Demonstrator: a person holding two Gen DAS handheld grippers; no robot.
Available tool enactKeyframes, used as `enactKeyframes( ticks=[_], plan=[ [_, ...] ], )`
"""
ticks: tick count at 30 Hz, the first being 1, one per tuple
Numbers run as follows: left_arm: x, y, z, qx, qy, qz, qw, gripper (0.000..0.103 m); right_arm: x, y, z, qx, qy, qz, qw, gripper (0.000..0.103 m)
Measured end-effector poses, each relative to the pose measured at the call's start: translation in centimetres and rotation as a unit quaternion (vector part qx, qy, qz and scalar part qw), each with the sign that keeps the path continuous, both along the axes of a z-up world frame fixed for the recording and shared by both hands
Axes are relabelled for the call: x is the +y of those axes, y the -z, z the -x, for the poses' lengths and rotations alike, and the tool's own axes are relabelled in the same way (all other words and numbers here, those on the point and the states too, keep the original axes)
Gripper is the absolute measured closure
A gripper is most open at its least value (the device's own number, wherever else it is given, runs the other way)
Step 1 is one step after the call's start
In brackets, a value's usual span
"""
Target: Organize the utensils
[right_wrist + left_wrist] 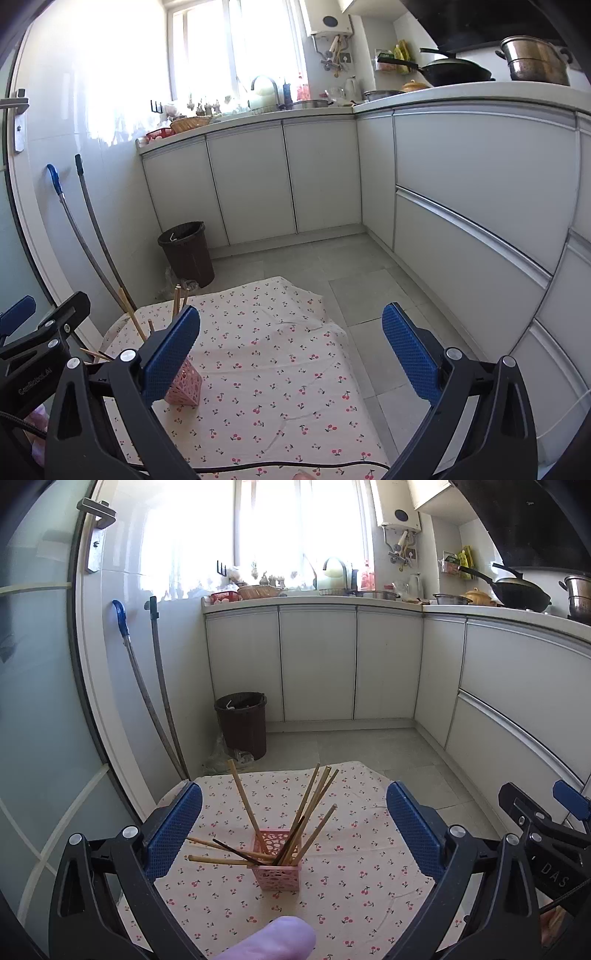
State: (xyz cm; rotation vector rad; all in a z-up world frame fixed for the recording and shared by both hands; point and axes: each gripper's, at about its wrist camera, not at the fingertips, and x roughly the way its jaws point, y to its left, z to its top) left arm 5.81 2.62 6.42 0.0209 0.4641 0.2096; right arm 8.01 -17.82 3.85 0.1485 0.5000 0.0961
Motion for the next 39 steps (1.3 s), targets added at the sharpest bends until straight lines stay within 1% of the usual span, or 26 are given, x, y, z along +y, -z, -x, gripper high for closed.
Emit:
enactKeyframes(
  ticks=[6,18,39],
  plan=[
    [-0.2,0.2,0.0,0.005,-0.002,-0.004,1.0000,0.007,0.0,0.4,-0.4,0.011,-0.003,-0.004,1.000,0.007],
    [-0.3,0.4,-0.4,0.015,0.001,0.001,0.9999,0.007,-0.3,0.8,-1.0,0.022,-0.001,-0.008,1.000,0.007],
    [-0.2,1.1,-1.0,0.027,-0.003,0.005,0.9996,0.007,-0.3,1.6,-1.6,0.037,-0.004,-0.003,0.999,0.007]
  ],
)
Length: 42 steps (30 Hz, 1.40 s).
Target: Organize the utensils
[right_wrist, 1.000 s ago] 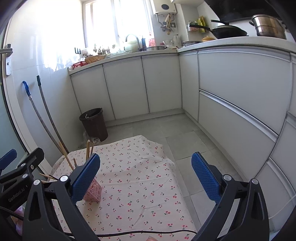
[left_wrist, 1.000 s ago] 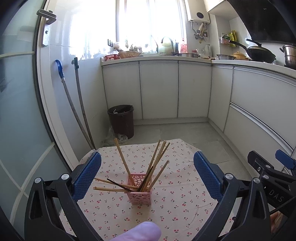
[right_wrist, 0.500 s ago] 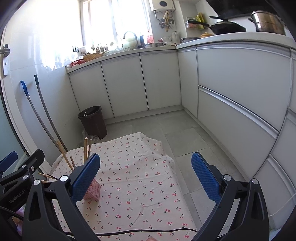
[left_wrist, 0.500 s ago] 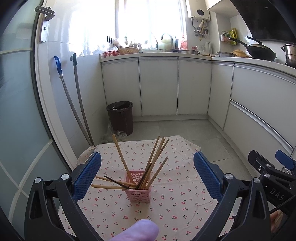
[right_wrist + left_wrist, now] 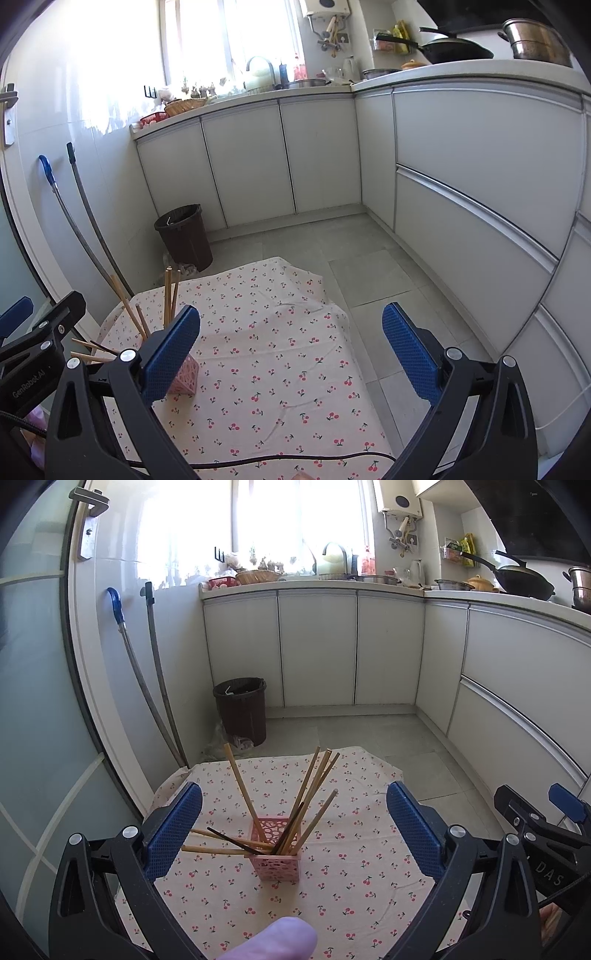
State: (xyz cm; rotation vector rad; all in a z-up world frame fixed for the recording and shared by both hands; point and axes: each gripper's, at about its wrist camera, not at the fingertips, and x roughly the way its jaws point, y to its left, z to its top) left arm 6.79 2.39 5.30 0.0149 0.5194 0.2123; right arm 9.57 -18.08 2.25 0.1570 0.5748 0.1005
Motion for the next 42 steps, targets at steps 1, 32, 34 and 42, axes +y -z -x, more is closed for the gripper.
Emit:
enactKeyframes(
  ticks=[1,32,34,42],
  plan=[
    [0.02,0.05,-0.01,0.001,0.000,0.000,1.0000,0.007,0.02,0.04,0.00,0.000,0.000,0.000,1.000,0.007],
    [0.67,0.63,-0.49,0.013,-0.003,0.002,0.9999,0.007,0.05,0.53,-0.08,0.010,-0.001,-0.004,1.000,0.007],
    [0.73,0.68,-0.52,0.014,-0.004,0.002,0.9999,0.007,0.05,0.53,-0.11,0.011,-0.001,-0.004,1.000,0.007],
    [0.82,0.82,-0.63,0.016,-0.003,0.002,0.9999,0.007,0.11,0.58,-0.10,0.014,-0.002,-0.005,1.000,0.007]
  ],
)
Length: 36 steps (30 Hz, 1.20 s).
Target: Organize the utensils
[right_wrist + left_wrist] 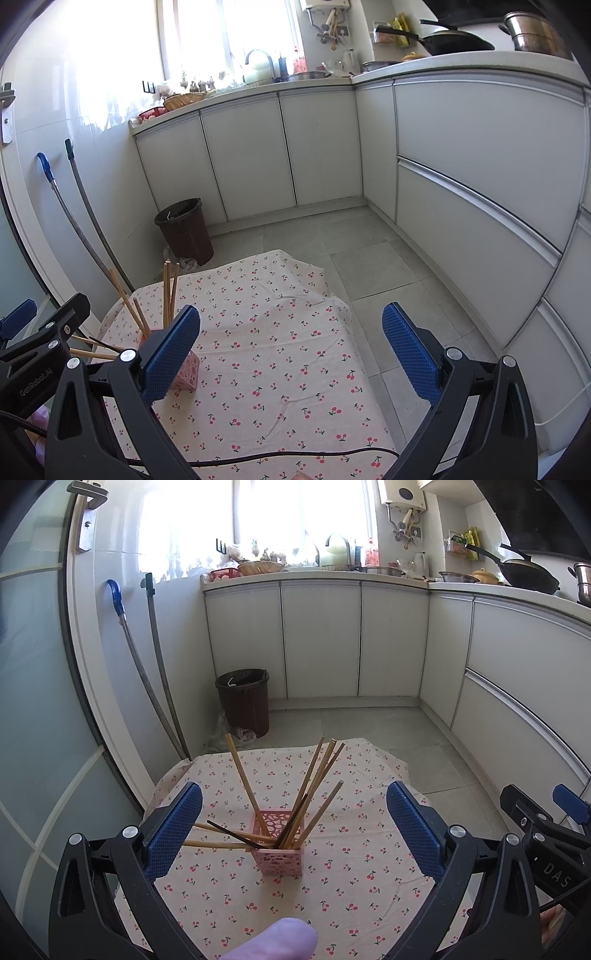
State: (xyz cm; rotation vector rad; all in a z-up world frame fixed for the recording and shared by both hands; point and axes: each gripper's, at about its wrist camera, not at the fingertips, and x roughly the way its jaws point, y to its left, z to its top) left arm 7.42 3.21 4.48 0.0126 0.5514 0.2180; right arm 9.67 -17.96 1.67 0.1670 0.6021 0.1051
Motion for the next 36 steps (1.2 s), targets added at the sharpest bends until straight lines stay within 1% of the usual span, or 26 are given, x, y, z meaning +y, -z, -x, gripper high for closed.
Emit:
enactKeyframes(
  ticks=[12,22,26,30,34,36],
  plan=[
    [0.0,0.2,0.0,0.002,-0.001,-0.001,1.0000,0.007,-0.1,0.1,-0.2,0.003,0.000,0.001,1.000,0.007],
    [0.1,0.7,-0.1,0.006,-0.005,-0.004,1.0000,0.007,0.1,0.9,-0.4,0.014,-0.001,0.000,1.000,0.007],
    [0.1,0.6,0.0,0.000,0.003,0.001,1.0000,0.010,0.2,1.0,-0.7,0.019,-0.001,0.002,1.000,0.007],
    [-0.4,0.6,0.2,-0.007,0.006,-0.009,0.9999,0.014,0.3,1.2,-0.7,0.022,0.000,0.001,1.000,0.007],
    [-0.7,0.5,0.3,-0.013,0.015,-0.004,0.9998,0.014,0.2,1.2,-0.9,0.024,0.000,0.001,1.000,0.007],
    [-0.6,0.5,0.1,-0.005,0.014,0.002,0.9999,0.012,0.1,1.3,-0.9,0.024,0.001,0.000,1.000,0.007]
  ],
)
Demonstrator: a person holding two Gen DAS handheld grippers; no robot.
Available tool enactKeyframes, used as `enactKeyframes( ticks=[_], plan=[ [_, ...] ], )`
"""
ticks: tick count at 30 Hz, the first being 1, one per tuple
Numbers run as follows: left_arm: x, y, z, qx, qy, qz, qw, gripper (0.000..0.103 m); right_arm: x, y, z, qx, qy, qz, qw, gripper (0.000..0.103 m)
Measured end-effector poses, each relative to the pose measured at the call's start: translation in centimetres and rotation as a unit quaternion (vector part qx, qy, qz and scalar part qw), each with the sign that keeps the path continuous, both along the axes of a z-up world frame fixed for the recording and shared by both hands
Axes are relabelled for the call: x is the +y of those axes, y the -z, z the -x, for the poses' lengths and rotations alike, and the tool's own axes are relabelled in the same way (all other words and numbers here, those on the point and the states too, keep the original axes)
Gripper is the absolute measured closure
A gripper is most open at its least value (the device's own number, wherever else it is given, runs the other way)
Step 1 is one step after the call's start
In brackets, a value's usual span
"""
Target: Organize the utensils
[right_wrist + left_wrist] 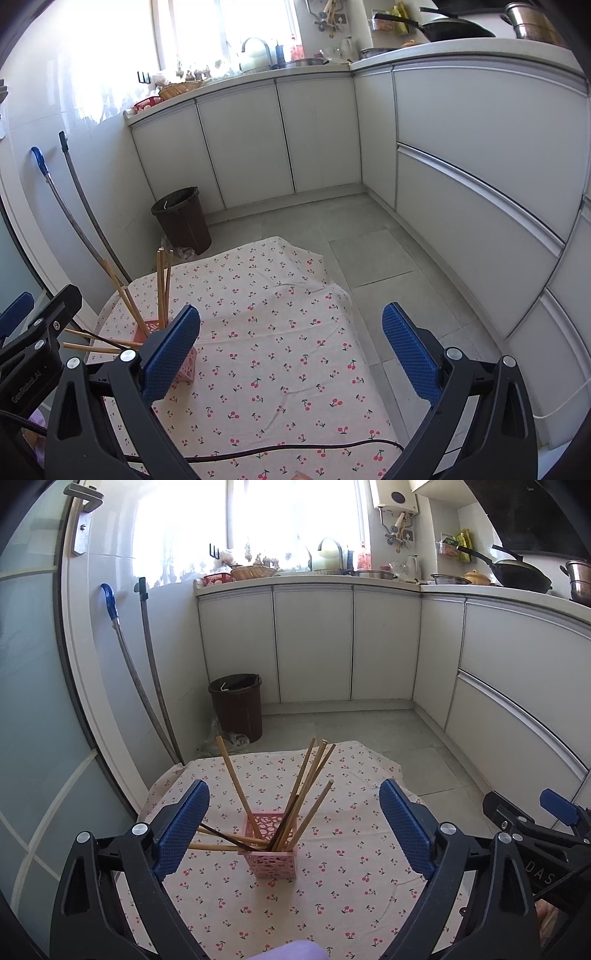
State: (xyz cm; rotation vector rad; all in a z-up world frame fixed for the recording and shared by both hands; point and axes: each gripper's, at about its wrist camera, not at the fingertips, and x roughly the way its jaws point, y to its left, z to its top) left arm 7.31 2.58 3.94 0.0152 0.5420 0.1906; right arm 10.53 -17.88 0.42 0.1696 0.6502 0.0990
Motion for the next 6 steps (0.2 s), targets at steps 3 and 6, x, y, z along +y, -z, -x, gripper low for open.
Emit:
enactKeyframes(
  ticks=[3,6],
  plan=[
    [0.02,0.03,-0.22,0.008,-0.009,-0.001,0.9999,0.007,-0.10,-0.04,0.01,-0.001,0.001,-0.001,1.000,0.007],
    [0.15,-0.01,-0.29,0.013,-0.011,0.005,0.9998,0.007,-0.21,0.00,-0.03,-0.001,0.002,-0.003,1.000,0.007]
  ],
)
